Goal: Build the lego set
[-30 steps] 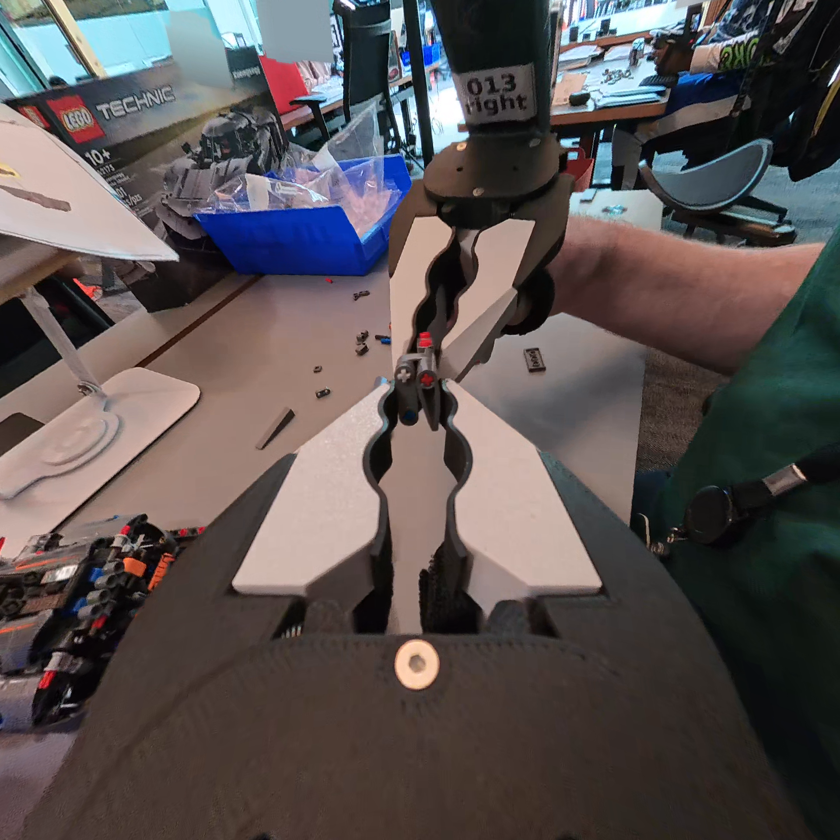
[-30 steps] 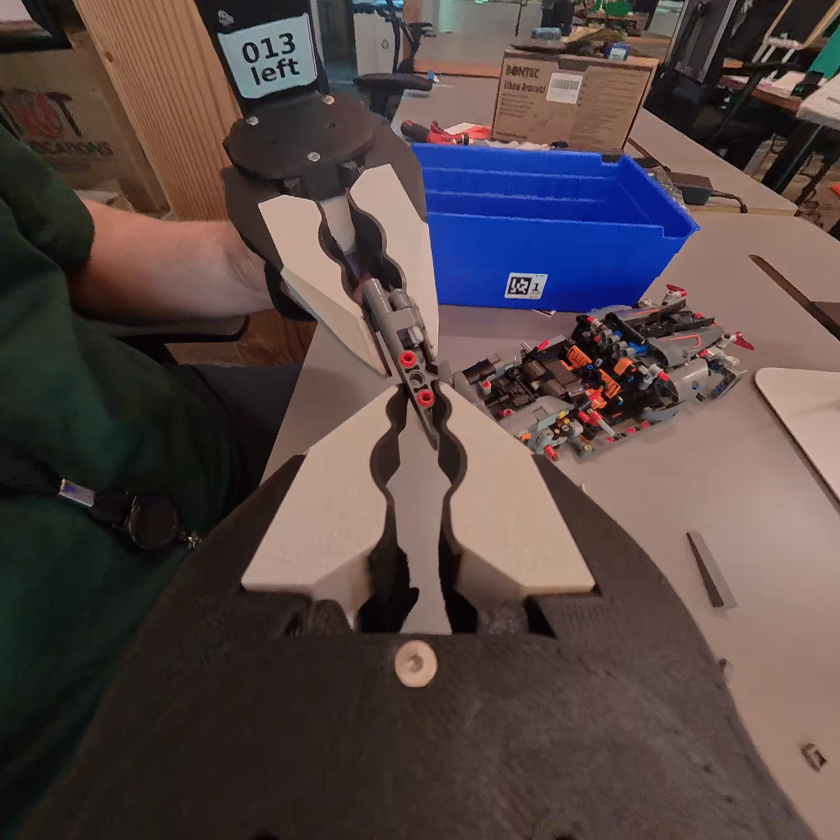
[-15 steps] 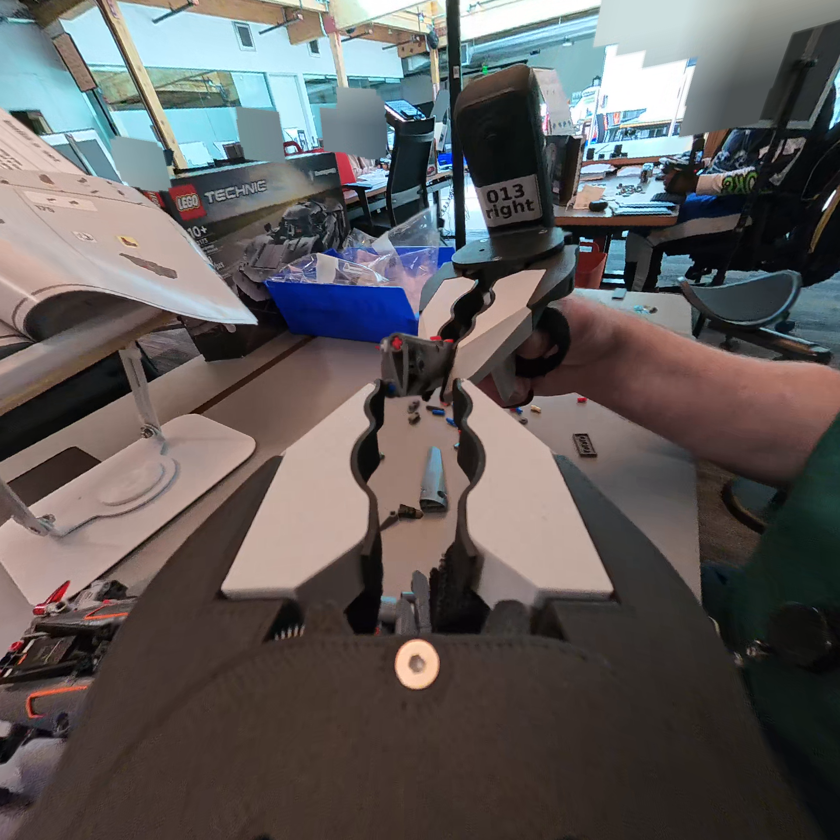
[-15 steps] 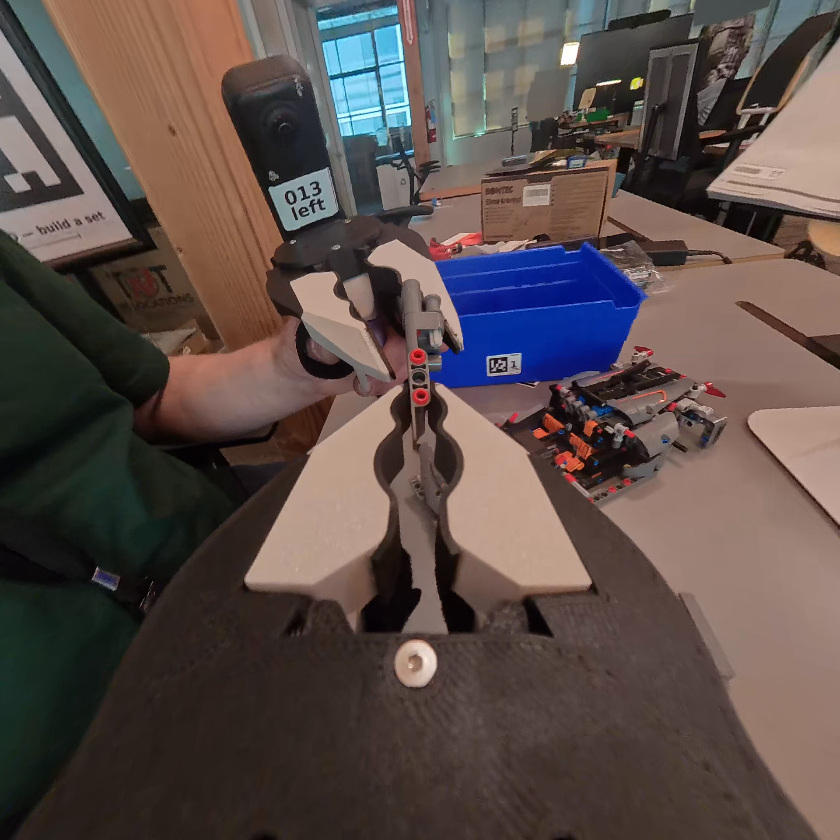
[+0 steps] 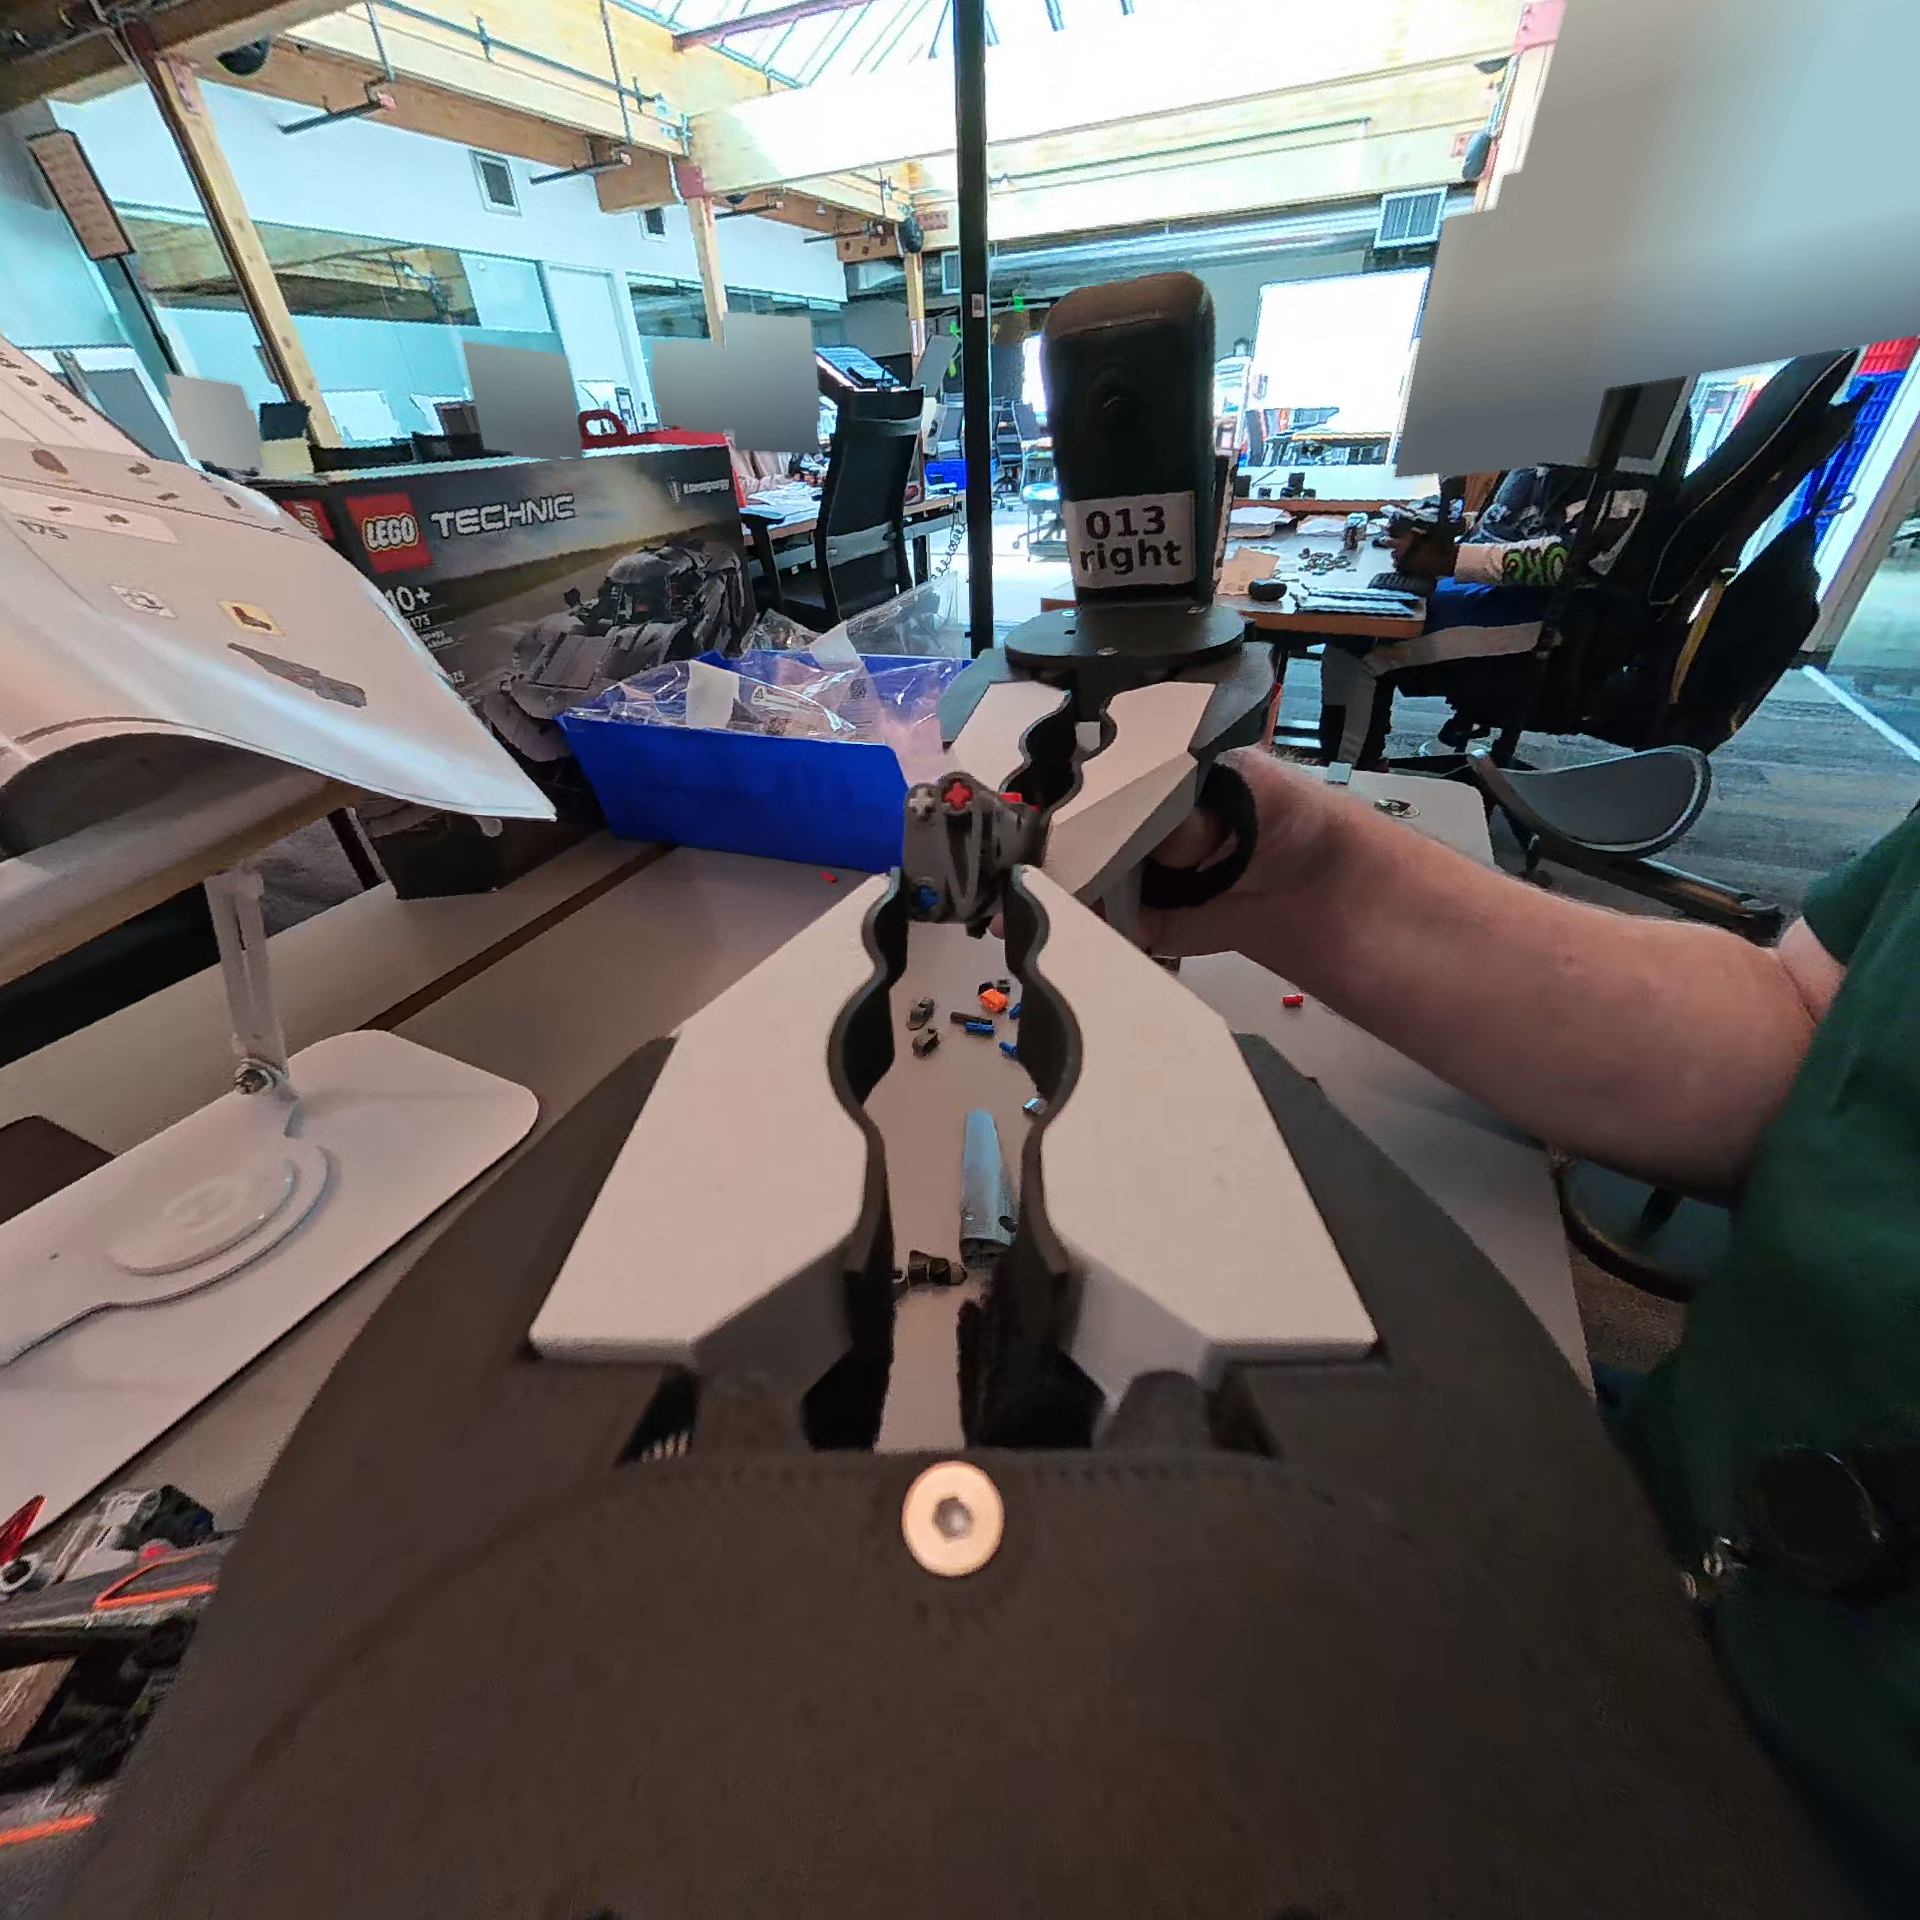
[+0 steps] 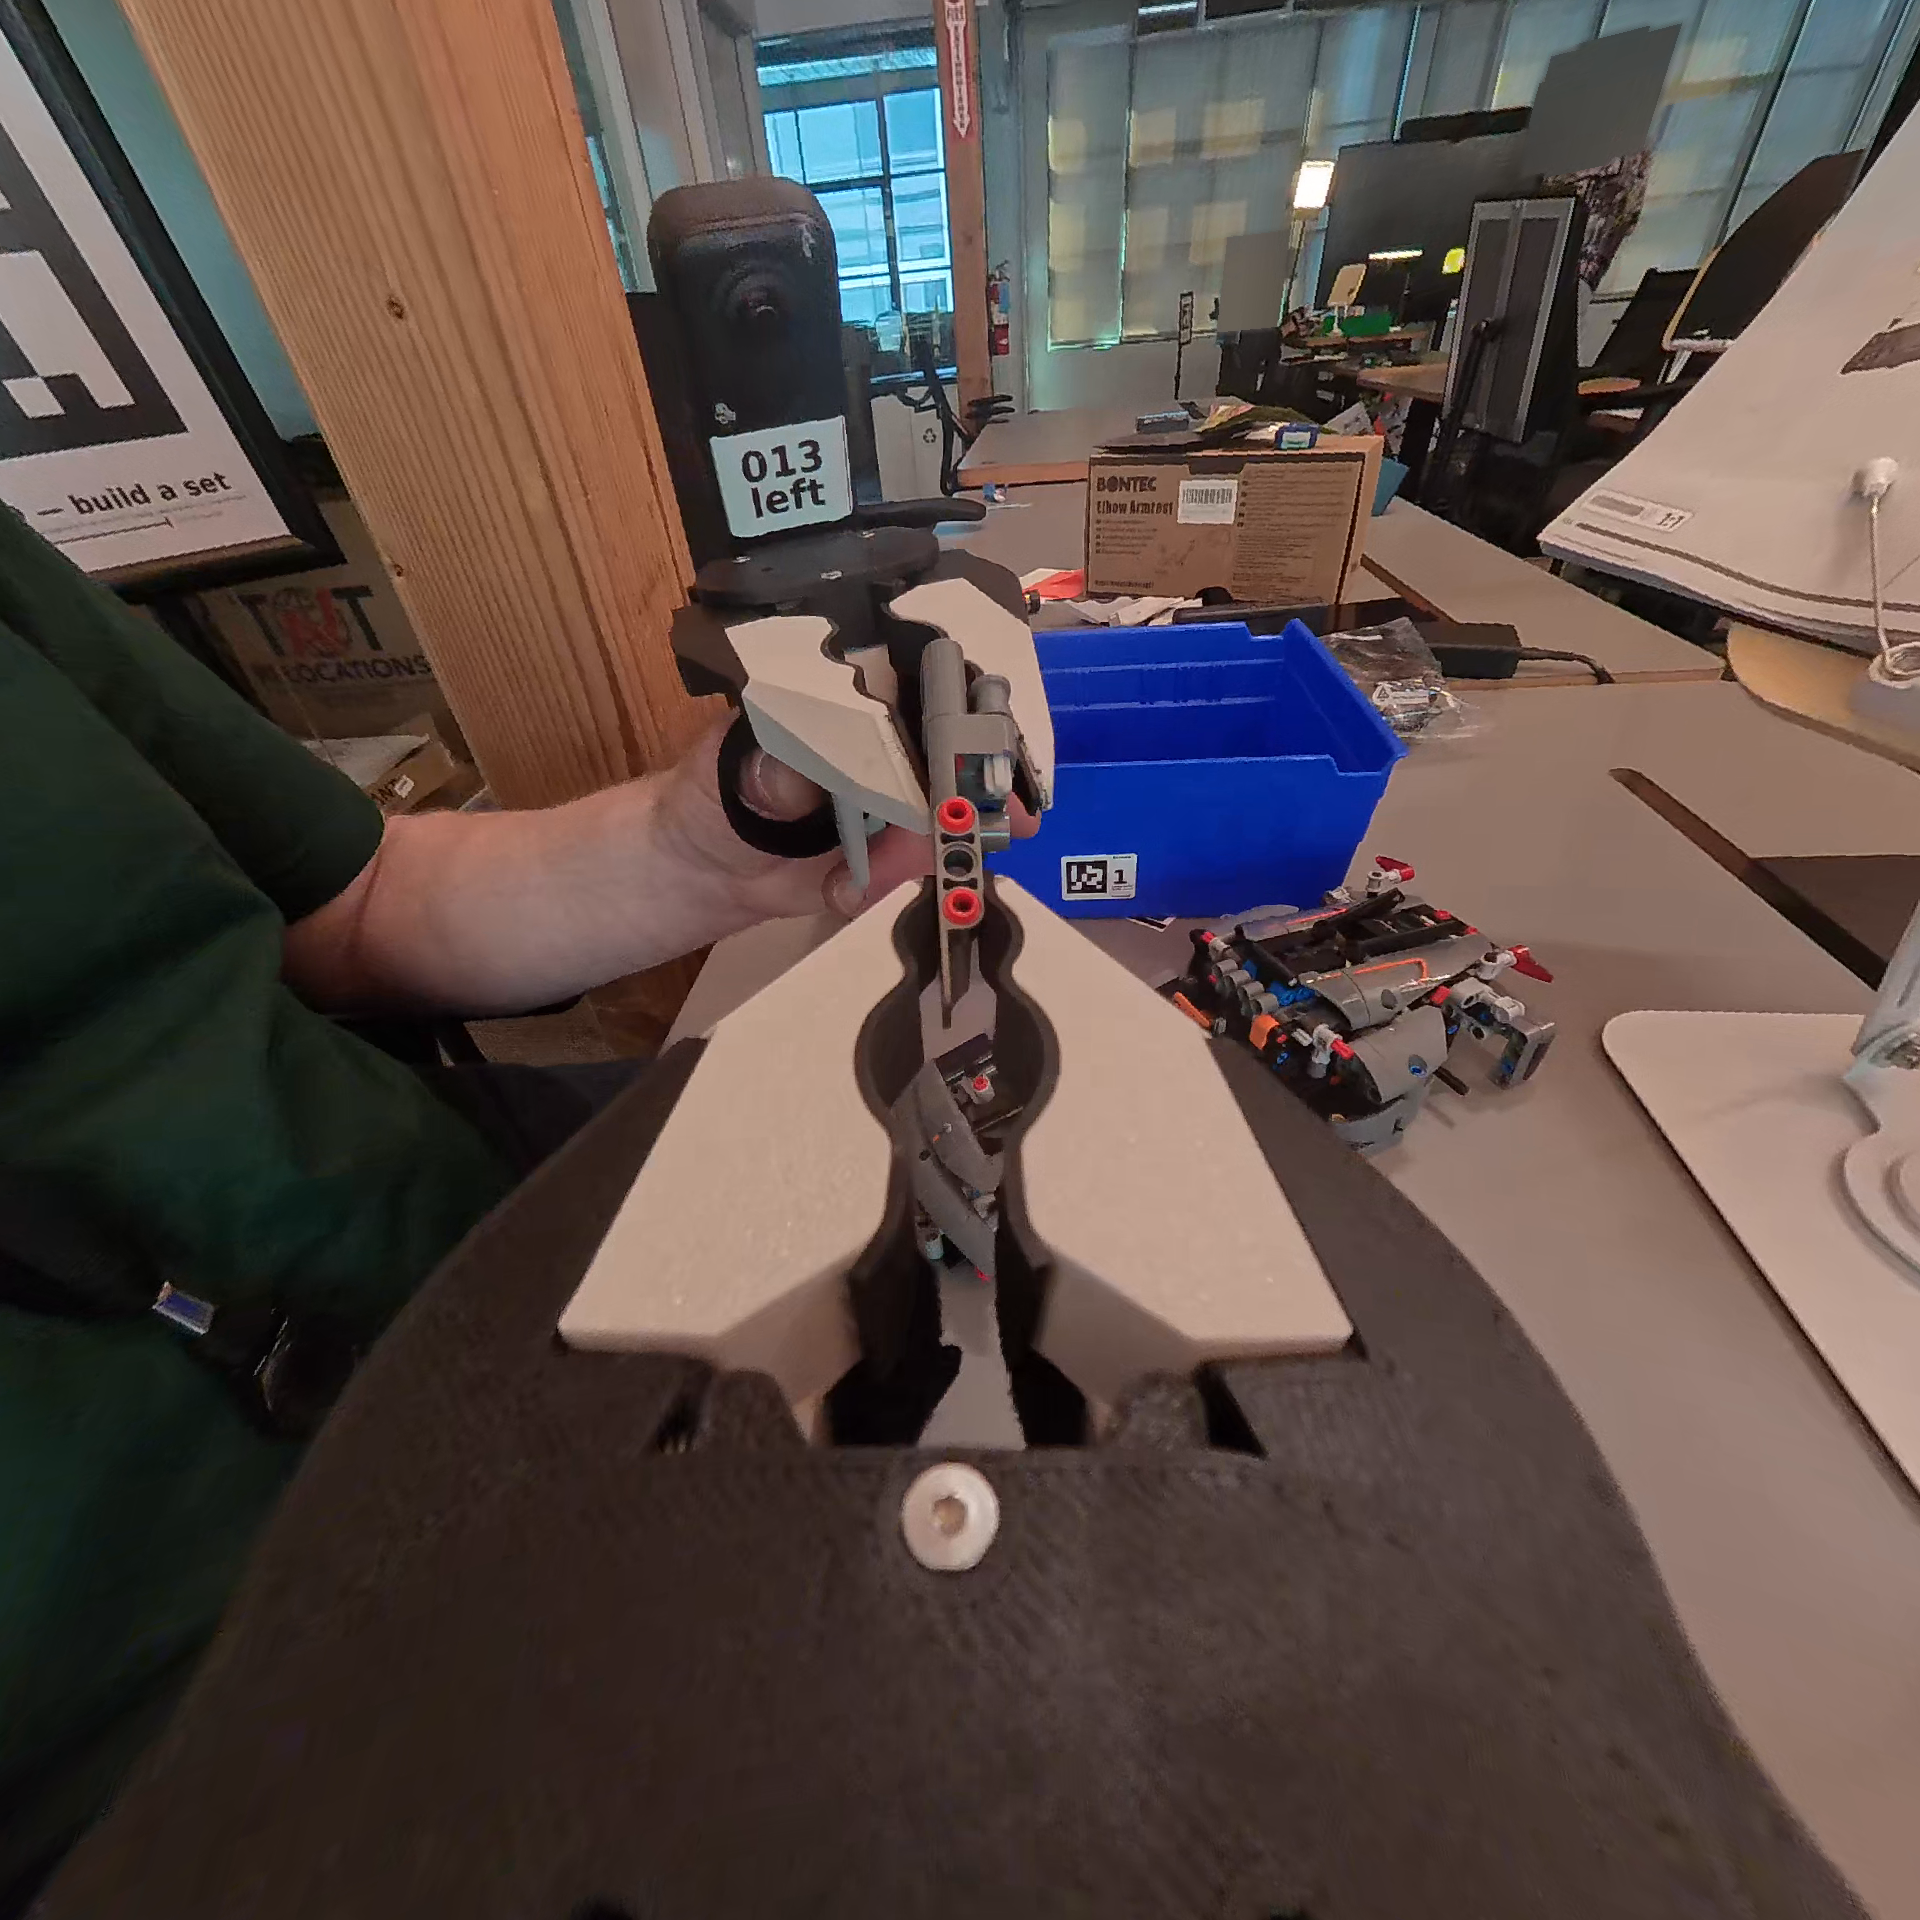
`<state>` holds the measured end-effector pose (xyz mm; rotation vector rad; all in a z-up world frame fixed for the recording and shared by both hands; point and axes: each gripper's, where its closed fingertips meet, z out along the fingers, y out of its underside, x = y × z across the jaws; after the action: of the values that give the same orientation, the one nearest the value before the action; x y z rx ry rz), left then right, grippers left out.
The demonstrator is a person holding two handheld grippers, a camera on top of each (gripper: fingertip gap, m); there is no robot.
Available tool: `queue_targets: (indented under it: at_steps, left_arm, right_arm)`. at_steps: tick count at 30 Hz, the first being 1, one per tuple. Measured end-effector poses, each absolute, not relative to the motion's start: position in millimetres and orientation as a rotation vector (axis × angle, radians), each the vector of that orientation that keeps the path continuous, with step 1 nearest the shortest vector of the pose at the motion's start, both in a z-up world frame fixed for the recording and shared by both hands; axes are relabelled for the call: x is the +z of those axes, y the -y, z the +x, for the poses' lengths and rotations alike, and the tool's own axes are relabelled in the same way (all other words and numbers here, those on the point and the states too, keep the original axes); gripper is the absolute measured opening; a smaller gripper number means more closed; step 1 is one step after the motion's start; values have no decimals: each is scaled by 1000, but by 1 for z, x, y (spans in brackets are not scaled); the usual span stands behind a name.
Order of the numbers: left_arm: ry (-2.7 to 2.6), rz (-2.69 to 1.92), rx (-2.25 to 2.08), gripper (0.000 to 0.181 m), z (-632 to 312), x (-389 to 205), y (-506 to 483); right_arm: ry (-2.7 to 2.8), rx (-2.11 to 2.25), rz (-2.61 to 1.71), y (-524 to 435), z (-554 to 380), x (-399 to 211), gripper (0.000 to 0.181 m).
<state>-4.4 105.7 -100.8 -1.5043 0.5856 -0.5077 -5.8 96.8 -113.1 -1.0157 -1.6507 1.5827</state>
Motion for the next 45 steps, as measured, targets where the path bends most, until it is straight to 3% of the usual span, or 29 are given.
queue_targets:
  at_steps: [5,13,16,19,31,45]
  left_arm:
    - [-571,-1470,-582,25,-4,-99,-107]
    - [-575,-1450,-640,14,-3,-101,-110]
    - [-567,-1454,-643,14,-7,-102,-112]
    - [-561,-1450,-665,14,-10,-102,-112]
    - [-515,-1395,-759,16,-14,-93,-106]
    - [-488,-1507,-717,37,-51,-105,-34]
  right_arm:
    - [1681,1522,-990,-98,-6,-116,4]
    - [1668,1532,-1010,-101,-10,-122,5]
    - [1626,1558,-1024,-107,-11,-120,15]
    - [1607,1578,-1013,-110,-10,-120,6]
    - [1464,1711,-986,-96,-21,-107,5]
    - [1403,1509,-947,-34,-33,-119,5]
